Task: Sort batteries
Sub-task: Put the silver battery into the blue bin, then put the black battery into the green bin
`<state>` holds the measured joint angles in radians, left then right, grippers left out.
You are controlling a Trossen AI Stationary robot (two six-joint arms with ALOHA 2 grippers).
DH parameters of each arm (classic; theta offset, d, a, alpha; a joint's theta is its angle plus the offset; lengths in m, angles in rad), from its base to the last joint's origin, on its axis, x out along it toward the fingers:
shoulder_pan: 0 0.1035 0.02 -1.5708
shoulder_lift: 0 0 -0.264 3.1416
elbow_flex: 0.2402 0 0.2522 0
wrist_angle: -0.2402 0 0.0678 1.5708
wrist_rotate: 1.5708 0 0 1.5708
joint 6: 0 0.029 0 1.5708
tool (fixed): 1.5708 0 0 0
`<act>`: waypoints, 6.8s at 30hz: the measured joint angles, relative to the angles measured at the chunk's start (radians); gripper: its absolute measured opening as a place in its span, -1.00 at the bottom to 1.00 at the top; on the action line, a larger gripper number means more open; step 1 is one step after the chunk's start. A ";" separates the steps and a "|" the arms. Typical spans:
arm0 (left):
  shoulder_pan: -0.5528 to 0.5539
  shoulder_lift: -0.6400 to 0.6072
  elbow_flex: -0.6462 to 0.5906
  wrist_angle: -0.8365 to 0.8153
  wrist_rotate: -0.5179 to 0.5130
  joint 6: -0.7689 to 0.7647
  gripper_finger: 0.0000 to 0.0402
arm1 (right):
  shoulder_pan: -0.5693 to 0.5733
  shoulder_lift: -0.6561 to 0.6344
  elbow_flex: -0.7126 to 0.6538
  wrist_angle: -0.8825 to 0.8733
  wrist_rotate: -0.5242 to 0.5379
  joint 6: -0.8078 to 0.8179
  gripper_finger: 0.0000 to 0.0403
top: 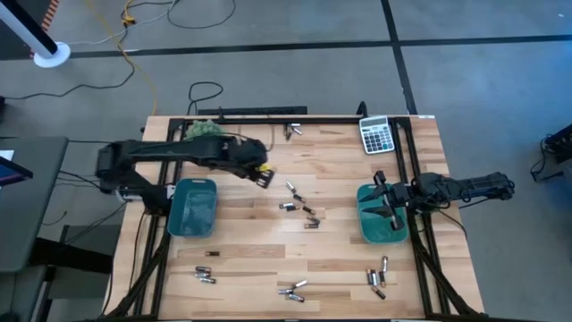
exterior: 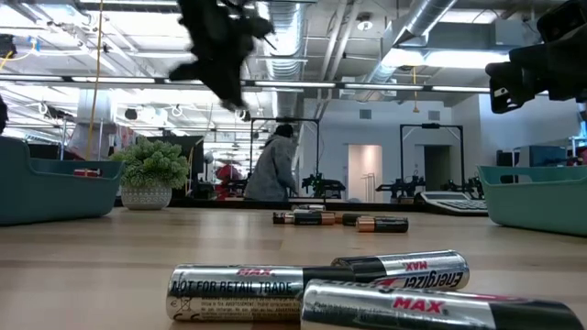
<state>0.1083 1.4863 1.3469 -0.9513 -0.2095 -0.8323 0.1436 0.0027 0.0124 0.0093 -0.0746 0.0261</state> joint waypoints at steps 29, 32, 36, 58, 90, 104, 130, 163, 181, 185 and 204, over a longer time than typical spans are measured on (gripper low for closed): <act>-0.385 -0.653 -0.757 -0.074 0.046 -0.447 -0.81 | 0.000 0.000 0.000 0.000 0.000 0.000 -0.25; -0.377 -0.638 -0.759 -0.073 0.061 -0.410 -0.80 | 0.000 0.000 0.000 0.000 0.000 0.000 -0.25; -0.364 -0.609 -0.759 -0.075 0.069 -0.372 -0.66 | 0.000 0.000 0.000 0.000 0.000 0.000 -0.25; -0.349 -0.555 -0.759 -0.073 0.075 -0.259 -0.45 | 0.000 0.000 0.000 0.000 0.000 0.000 -0.25; -0.348 -0.556 -0.756 -0.060 0.102 -0.365 -0.31 | 0.000 0.000 0.000 0.000 0.000 0.000 -0.25; -0.351 -0.558 -0.489 -0.161 0.054 -0.410 -0.31 | -0.009 0.000 0.000 0.001 0.000 0.000 -0.25; -0.352 -0.428 -0.336 -0.081 -0.169 0.088 -0.31 | -0.009 0.199 0.195 0.121 0.281 0.054 -0.25; -0.538 -0.642 -0.458 0.090 -0.503 0.111 -0.31 | -0.182 1.882 1.499 -0.824 0.099 0.446 -0.33; -0.568 -0.743 -0.651 0.316 -0.506 0.080 -0.31 | -0.216 2.014 1.530 -0.881 0.092 0.437 -0.43; -0.568 -0.743 -0.651 0.314 -0.507 0.087 -0.31 | -0.216 2.015 1.519 -0.873 0.091 0.434 -0.29; -0.568 -0.743 -0.651 0.314 -0.515 0.086 -0.31 | -0.208 2.015 1.485 -0.793 0.092 0.348 -0.08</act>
<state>-0.4595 0.7437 0.6960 -0.6369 -0.7246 -0.7464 -0.0644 2.0178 1.4975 -0.7840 0.0174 0.3740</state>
